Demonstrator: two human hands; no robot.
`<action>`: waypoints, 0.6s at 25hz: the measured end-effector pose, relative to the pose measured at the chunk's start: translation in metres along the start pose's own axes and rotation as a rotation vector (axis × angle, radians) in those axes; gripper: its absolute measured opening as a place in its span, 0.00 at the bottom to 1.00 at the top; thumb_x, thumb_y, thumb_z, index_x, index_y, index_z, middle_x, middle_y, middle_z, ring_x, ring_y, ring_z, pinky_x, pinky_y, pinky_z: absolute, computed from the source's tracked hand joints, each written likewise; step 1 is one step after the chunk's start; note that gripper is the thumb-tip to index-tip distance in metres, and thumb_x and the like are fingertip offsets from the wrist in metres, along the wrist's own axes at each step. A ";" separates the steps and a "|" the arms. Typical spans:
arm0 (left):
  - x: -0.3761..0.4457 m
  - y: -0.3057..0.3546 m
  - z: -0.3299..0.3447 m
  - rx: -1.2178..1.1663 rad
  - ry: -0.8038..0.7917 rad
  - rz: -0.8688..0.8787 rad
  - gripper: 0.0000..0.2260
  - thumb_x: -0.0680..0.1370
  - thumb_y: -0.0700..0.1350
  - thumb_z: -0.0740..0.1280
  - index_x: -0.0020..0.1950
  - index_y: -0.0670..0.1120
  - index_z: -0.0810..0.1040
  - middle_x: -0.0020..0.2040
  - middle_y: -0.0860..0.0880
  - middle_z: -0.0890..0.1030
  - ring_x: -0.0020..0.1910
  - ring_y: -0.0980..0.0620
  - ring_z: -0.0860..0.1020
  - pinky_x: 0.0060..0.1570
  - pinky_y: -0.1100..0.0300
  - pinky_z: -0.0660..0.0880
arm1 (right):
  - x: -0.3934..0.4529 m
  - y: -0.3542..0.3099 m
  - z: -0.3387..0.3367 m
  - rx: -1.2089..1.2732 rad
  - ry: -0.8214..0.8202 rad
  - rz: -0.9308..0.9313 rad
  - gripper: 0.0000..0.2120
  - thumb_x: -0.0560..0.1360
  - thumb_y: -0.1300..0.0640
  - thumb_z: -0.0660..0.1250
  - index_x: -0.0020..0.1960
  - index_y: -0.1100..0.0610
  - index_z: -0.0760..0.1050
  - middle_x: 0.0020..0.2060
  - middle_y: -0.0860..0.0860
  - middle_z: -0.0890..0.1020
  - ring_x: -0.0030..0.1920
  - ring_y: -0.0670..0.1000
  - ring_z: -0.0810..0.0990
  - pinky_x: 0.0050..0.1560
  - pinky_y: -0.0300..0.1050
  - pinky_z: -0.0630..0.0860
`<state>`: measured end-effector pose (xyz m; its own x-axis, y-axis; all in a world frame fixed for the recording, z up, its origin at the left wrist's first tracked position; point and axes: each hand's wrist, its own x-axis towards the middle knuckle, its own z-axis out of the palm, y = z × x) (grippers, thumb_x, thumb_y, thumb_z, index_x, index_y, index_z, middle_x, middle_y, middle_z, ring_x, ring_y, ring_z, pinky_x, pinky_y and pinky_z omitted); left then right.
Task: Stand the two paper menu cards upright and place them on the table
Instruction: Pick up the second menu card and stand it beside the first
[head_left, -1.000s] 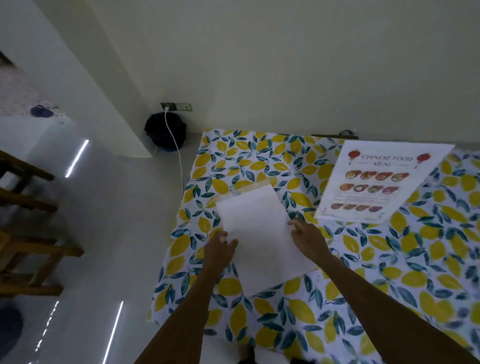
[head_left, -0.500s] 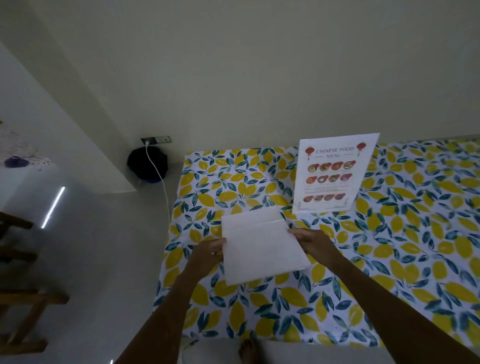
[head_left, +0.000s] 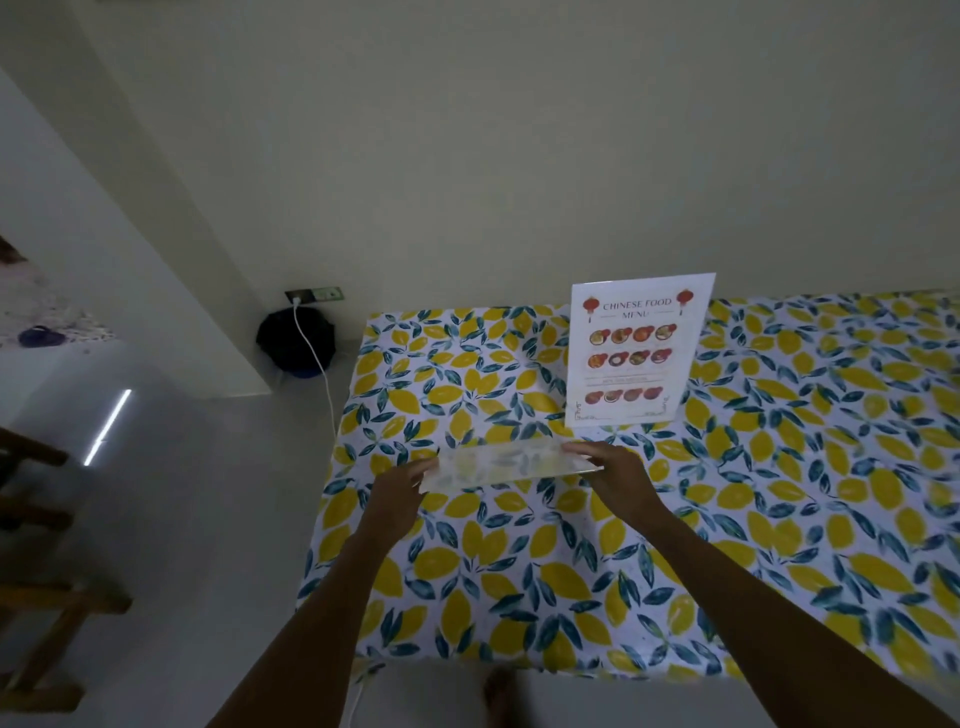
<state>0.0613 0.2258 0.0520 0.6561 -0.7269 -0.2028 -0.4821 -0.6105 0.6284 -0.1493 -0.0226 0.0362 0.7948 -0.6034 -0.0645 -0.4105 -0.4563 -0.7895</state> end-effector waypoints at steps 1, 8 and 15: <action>0.010 -0.001 -0.003 -0.033 0.008 -0.006 0.17 0.79 0.35 0.64 0.67 0.43 0.76 0.65 0.45 0.78 0.64 0.45 0.76 0.60 0.58 0.72 | 0.007 -0.004 -0.001 -0.027 0.019 0.001 0.17 0.75 0.68 0.66 0.59 0.51 0.81 0.52 0.55 0.85 0.48 0.54 0.83 0.46 0.49 0.80; 0.081 0.023 -0.045 0.074 0.044 0.187 0.04 0.74 0.32 0.67 0.44 0.35 0.81 0.33 0.40 0.78 0.29 0.44 0.77 0.28 0.60 0.70 | 0.082 -0.035 -0.011 -0.221 0.111 0.028 0.14 0.80 0.50 0.62 0.45 0.59 0.79 0.36 0.55 0.82 0.38 0.55 0.80 0.31 0.34 0.64; 0.128 0.021 -0.043 -0.001 0.148 0.074 0.09 0.78 0.43 0.67 0.49 0.37 0.82 0.43 0.39 0.85 0.32 0.53 0.75 0.31 0.66 0.65 | 0.131 -0.038 -0.006 -0.300 0.231 0.043 0.15 0.77 0.50 0.64 0.38 0.58 0.80 0.31 0.55 0.83 0.33 0.53 0.81 0.37 0.50 0.79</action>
<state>0.1600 0.1332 0.0713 0.6972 -0.7156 -0.0426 -0.5319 -0.5563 0.6385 -0.0326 -0.0879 0.0616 0.6666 -0.7418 0.0729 -0.5809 -0.5782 -0.5729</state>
